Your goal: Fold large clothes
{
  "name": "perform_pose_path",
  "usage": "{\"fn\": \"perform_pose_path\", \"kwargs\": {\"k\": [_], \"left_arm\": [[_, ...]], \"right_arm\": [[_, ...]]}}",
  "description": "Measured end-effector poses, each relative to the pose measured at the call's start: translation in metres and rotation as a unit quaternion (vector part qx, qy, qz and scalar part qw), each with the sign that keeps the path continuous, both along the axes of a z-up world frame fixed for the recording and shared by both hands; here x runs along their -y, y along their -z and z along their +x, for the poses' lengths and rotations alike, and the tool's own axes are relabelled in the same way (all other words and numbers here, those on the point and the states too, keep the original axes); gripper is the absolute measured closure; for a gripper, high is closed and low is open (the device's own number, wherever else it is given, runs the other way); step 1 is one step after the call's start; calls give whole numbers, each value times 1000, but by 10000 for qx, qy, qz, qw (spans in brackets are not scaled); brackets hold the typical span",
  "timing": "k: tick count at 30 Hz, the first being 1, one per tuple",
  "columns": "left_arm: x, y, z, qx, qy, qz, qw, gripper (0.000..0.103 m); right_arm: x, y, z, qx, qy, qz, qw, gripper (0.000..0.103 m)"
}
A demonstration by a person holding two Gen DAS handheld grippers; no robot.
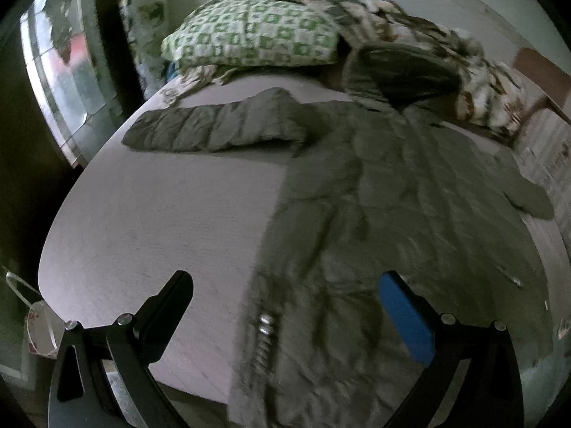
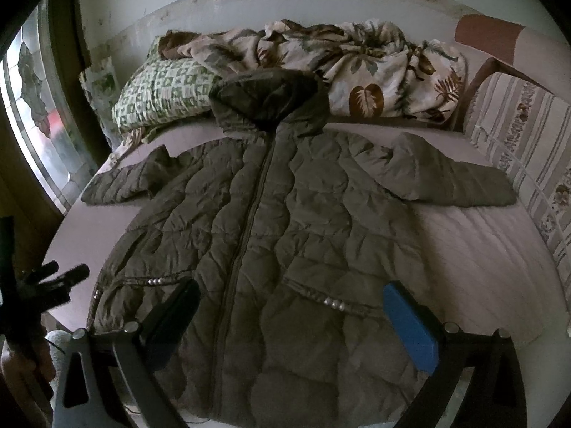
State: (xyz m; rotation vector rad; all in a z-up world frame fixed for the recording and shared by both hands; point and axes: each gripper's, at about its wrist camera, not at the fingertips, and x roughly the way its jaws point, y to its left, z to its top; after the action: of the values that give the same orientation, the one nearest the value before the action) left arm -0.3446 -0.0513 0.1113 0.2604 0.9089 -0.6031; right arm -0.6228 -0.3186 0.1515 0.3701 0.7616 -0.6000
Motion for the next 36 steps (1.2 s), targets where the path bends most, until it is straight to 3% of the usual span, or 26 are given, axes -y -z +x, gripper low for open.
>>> {"fn": "perform_pose_path", "kwargs": {"k": [6,13,16,20,25,32,36], "left_arm": [[-20,20,80,-215,-624,7,9978,0],[-44,48,209,-626,-1444,21,9875,0],[-47,54,251,-716,-1638,-89,9838,0],[-35,65,307,-818,-1610,110,9835,0],[-38,75,373,-943,-2217,65,9705,0],[-35,96,414,-1312,-2499,-152,9592,0],[-20,104,417,-1203,-2375,-35,9639,2]], "right_arm": [[6,12,16,-196,-28,54,9998,0],[9,30,39,-399,-186,156,9989,0],[10,38,49,-535,-236,189,9981,0],[14,46,60,-709,-259,187,9970,0],[21,50,69,-834,-236,106,9962,0],[35,58,99,-963,-285,83,9949,0],[39,55,125,-895,-513,72,9946,0]]}}
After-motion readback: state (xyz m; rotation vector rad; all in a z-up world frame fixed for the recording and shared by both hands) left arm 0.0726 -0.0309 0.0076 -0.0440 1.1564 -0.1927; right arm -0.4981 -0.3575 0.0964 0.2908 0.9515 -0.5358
